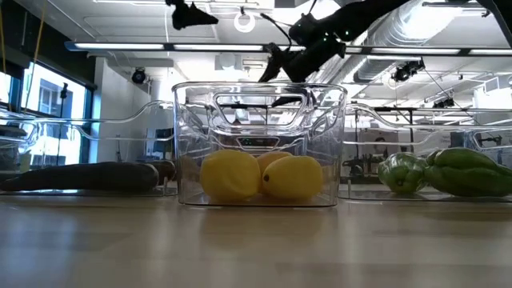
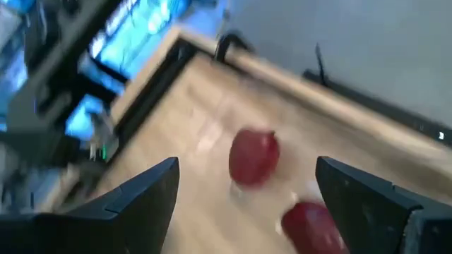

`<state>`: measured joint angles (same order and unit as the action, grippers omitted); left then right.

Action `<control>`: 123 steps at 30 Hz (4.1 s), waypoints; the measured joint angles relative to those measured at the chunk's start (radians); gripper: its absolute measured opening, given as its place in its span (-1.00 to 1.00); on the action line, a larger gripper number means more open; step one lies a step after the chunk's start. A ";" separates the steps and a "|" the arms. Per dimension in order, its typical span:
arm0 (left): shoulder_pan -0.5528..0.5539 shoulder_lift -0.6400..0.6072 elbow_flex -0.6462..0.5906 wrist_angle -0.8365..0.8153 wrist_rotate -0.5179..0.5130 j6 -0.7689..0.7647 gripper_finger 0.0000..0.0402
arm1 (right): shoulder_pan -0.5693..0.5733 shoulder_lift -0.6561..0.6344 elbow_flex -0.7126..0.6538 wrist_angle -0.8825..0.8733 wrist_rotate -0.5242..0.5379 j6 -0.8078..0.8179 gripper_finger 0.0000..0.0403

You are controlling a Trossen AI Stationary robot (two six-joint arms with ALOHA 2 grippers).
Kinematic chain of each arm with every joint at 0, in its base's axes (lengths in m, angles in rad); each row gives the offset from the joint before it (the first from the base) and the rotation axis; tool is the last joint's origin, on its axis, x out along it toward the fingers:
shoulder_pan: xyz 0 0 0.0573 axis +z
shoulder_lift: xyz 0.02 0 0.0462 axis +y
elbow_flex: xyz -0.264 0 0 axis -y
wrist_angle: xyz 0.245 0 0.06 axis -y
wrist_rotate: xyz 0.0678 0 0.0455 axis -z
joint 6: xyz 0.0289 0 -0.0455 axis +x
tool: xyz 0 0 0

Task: Sort produce into baskets
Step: Put the red apple in the top transparent bin

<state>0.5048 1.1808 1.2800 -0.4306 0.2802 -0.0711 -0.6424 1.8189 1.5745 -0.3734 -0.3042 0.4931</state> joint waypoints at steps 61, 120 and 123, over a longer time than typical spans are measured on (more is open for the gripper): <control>0.058 -0.086 -0.433 0.520 -0.036 -0.163 0.96 | 1.180 -0.593 -0.575 -0.598 -0.017 1.324 0.60; 0.057 -0.066 -0.433 0.526 -0.036 -0.163 0.96 | 1.365 -0.016 -0.573 -0.628 -0.390 1.029 0.61; 0.057 -0.066 -0.433 0.525 -0.036 -0.163 0.96 | 1.342 -0.041 -0.573 -0.658 -0.332 1.016 0.61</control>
<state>0.5621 1.1145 0.8471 0.0948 0.2440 -0.2337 0.6993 1.7775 1.0016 -1.0318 -0.6363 1.5091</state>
